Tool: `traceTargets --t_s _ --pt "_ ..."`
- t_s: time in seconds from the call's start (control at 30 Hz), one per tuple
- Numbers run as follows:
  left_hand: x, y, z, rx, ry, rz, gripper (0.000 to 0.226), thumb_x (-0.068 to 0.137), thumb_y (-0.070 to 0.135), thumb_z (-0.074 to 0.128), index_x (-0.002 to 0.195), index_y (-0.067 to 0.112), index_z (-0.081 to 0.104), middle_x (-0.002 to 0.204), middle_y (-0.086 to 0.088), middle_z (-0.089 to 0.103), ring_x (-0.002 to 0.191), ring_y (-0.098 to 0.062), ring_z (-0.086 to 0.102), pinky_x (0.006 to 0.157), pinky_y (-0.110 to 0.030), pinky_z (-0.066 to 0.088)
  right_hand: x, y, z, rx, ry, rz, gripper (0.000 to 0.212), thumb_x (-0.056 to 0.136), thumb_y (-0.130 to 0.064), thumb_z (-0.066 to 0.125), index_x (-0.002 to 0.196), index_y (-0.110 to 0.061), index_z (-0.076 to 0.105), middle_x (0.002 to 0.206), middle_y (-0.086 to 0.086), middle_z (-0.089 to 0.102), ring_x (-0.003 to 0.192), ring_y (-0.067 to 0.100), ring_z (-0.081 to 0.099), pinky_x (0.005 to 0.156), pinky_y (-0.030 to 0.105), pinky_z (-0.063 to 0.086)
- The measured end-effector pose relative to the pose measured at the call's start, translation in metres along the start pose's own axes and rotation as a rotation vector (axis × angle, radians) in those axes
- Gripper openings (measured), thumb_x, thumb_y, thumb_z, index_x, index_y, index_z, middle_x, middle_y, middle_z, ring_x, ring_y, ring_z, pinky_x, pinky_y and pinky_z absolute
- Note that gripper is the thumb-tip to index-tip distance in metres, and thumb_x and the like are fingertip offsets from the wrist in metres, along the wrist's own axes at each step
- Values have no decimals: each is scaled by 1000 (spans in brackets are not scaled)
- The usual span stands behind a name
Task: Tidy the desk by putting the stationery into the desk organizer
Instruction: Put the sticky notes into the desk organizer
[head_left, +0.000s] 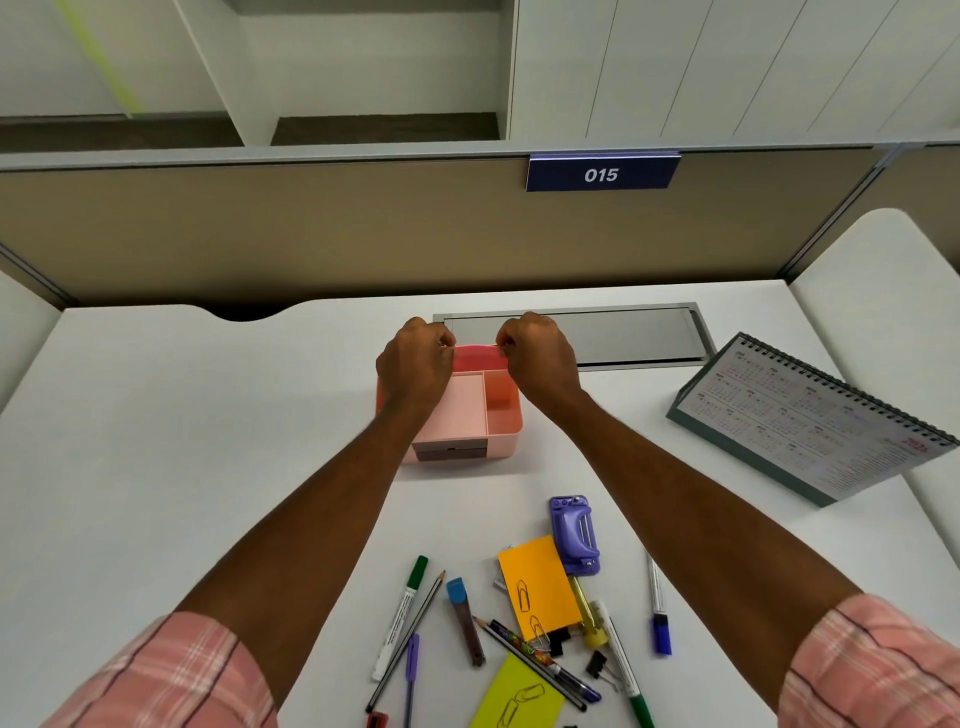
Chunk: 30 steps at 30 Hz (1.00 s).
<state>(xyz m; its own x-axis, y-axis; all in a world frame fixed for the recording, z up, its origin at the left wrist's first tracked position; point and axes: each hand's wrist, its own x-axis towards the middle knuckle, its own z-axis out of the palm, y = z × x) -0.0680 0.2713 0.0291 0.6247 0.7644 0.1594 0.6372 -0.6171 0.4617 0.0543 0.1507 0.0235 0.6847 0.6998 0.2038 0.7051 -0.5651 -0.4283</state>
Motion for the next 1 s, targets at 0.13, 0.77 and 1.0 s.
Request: traceTargets --t_s 0.13,0.77,1.0 --pt "-3 -2 0 3 3 -22 18 101 29 64 109 19 78 113 -7 71 95 -25 69 72 -27 43 0 -1 0 15 -11 6 8 90 -5 71 92 -11 76 94 7 71 86 24 64 67 34 57" --pt "-102 34 -6 -261 -9 54 26 98 29 73 123 22 74 125 0 73 110 -21 68 89 -30 55 -88 -13 -23 231 76 24 12 94 -15 72 104 -13 78 101 6 72 95 22 65 76 34 56" --pt "-155 39 -3 -311 -71 96 27 96 25 74 123 21 72 118 1 74 104 -18 69 75 -14 45 -148 -5 -32 273 53 55 16 96 -18 71 110 -13 77 105 4 73 97 19 65 84 34 56"
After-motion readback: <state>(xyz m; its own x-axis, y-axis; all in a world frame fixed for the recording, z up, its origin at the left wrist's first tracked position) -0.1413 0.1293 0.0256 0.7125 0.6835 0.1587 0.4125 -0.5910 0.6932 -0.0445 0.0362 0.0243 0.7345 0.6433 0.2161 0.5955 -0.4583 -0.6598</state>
